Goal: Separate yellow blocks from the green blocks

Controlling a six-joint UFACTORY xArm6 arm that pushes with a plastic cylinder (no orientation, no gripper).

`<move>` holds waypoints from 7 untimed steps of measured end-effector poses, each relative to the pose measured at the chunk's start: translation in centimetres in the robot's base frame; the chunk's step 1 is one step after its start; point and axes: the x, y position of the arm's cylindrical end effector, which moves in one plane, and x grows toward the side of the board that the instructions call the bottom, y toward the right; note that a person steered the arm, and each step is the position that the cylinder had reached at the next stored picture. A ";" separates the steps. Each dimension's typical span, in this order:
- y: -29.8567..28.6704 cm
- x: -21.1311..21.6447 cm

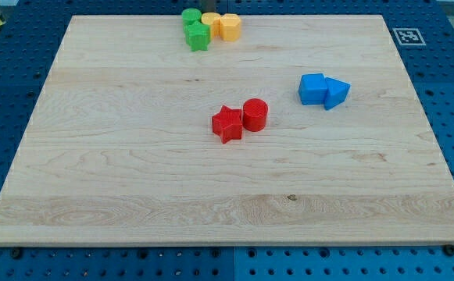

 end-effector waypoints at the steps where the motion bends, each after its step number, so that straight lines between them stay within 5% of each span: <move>1: -2.9 0.0; 3: -4.0 0.8; 7: 2.7 2.9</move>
